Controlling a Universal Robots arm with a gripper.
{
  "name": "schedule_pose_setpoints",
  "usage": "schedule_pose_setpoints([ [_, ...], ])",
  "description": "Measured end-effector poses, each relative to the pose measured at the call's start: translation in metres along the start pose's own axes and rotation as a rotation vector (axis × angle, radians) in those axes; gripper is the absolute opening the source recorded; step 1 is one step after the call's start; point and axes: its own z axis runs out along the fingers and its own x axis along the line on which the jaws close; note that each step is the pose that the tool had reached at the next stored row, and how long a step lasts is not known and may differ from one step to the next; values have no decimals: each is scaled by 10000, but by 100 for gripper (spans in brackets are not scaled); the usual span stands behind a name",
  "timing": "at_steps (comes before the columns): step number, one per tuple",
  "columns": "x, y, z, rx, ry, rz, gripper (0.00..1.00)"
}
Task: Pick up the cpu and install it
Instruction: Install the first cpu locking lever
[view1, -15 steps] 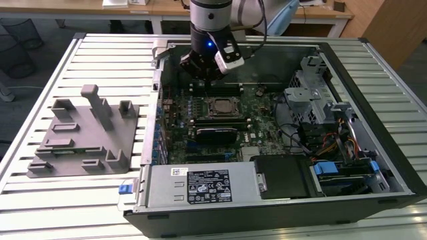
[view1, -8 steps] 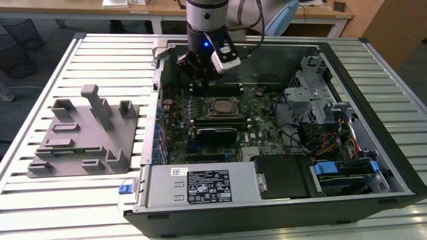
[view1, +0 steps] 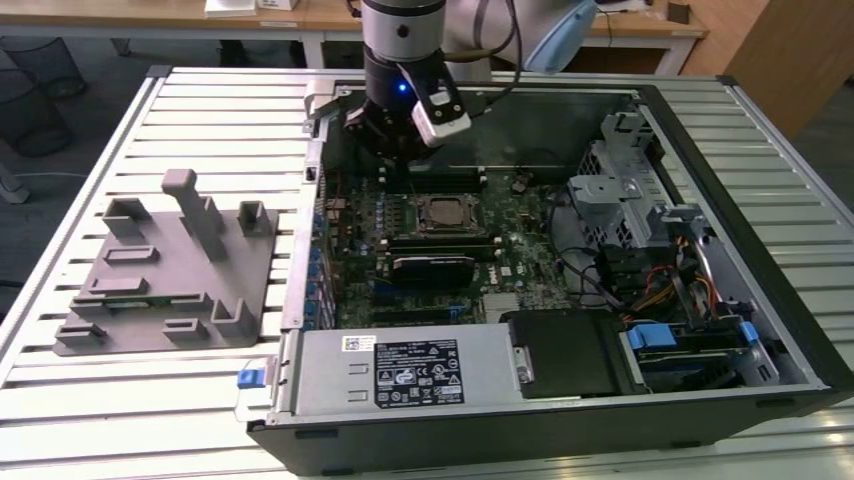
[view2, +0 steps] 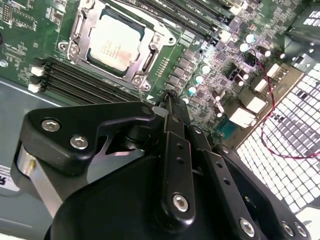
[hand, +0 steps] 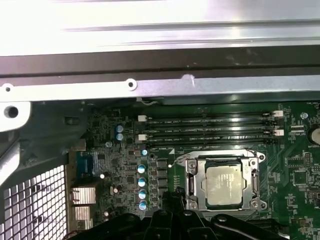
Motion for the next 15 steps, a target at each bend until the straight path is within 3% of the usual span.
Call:
schedule_pose_setpoints([
  [15,93,98,23,0,0,0,11],
])
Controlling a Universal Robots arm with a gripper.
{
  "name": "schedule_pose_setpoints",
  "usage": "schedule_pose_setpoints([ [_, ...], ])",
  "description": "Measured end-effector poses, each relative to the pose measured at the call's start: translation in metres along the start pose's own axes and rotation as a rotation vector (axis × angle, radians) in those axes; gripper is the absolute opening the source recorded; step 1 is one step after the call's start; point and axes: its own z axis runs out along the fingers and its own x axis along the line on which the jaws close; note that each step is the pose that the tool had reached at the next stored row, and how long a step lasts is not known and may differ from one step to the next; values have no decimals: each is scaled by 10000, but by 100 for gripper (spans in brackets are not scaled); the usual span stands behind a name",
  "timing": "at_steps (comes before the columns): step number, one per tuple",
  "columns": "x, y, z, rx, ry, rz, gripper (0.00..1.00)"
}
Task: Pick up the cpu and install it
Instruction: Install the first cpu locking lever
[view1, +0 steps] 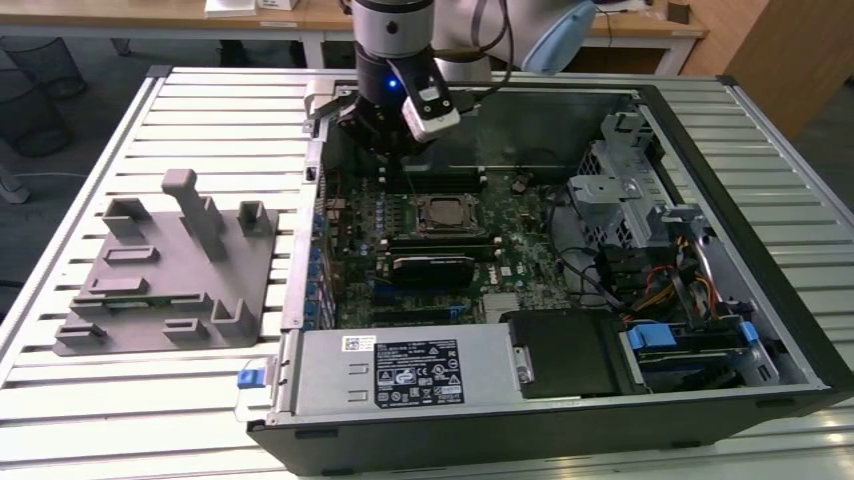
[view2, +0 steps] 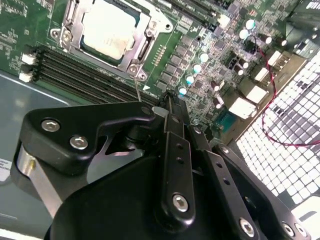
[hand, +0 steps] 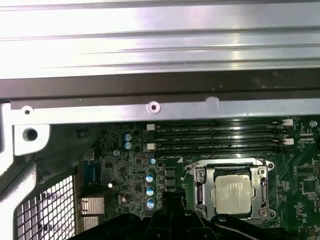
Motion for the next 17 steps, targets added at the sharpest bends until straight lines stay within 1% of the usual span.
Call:
schedule_pose_setpoints([
  [11,19,142,28,1,1,-4,11],
  [14,18,163,29,1,1,-14,11],
  [17,-6,167,30,0,1,-35,11],
])
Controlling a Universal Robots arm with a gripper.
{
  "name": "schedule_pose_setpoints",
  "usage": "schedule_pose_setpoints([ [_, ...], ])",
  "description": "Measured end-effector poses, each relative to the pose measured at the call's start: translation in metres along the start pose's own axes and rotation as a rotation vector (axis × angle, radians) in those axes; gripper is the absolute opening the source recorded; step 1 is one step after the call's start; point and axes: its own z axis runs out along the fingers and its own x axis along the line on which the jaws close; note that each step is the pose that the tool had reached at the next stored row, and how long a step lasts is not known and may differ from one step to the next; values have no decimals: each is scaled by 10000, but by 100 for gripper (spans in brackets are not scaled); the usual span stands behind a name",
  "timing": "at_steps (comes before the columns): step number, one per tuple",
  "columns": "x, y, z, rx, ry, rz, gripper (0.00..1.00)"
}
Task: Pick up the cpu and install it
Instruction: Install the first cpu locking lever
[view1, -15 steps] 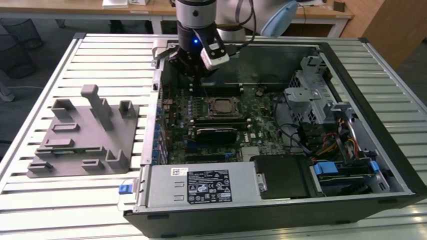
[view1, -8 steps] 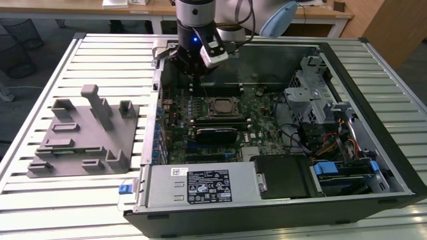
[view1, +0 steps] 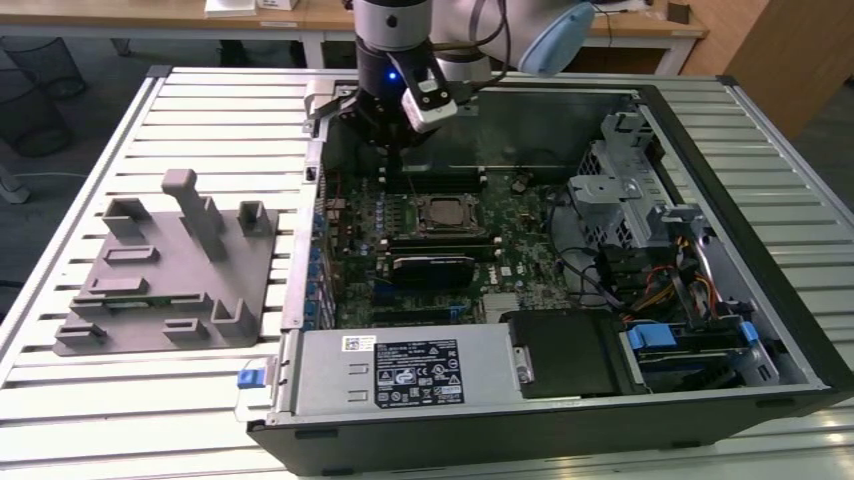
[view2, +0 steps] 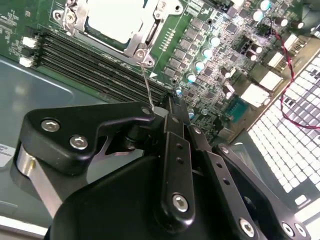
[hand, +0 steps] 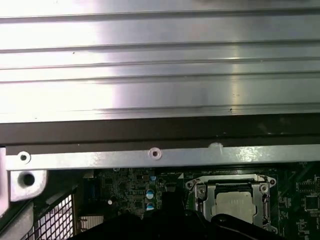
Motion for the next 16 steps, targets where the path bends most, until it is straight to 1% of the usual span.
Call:
schedule_pose_setpoints([
  [8,-125,7,0,1,2,-39,11],
  [16,-286,18,2,0,2,-68,11],
])
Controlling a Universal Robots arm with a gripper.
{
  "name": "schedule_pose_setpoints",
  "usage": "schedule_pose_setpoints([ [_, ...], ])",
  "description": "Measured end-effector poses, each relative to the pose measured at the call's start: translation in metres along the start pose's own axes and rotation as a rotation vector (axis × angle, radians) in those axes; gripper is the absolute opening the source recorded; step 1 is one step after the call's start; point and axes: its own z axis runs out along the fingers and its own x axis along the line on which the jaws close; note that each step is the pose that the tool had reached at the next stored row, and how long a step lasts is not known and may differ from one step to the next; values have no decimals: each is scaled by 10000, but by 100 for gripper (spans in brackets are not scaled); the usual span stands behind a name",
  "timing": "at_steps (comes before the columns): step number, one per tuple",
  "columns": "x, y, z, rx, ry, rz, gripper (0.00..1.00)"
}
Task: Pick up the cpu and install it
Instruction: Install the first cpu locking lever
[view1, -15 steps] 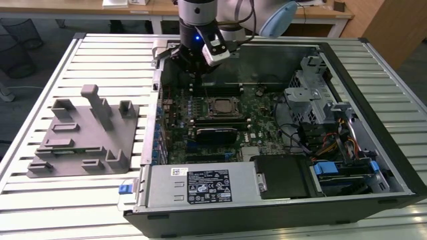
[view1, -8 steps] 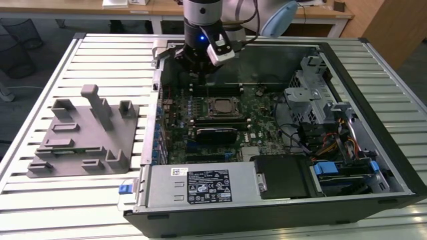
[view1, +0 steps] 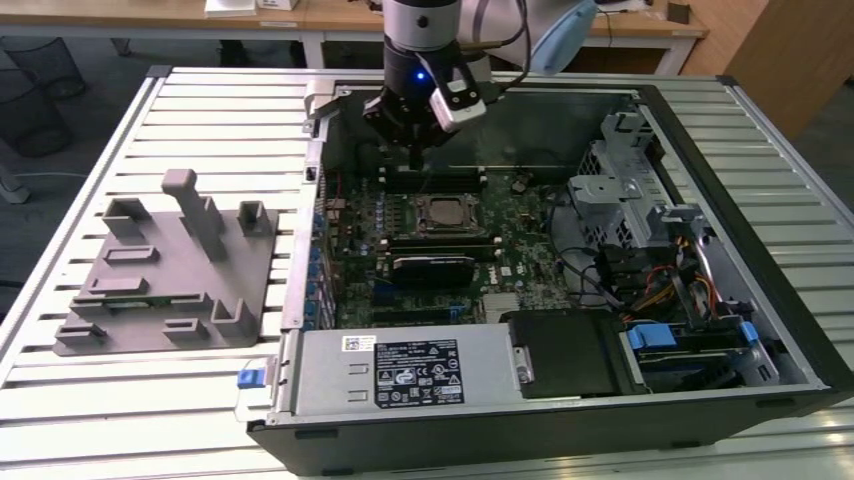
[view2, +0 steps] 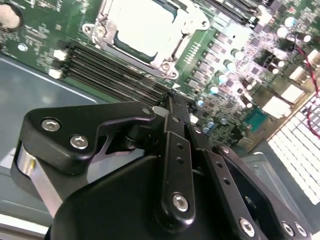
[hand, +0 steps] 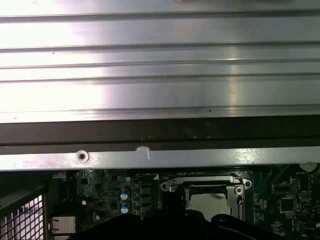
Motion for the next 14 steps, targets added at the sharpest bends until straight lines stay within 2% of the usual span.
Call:
schedule_pose_setpoints([
  [5,-14,0,0,-22,1,1,11],
  [6,-15,0,3,-114,4,0,11],
  [8,-15,-2,6,-453,19,0,11],
  [9,-15,-3,9,-553,23,0,11],
  [11,-15,-3,16,-552,22,0,11],
  [14,-15,-4,27,-415,10,-1,11],
])
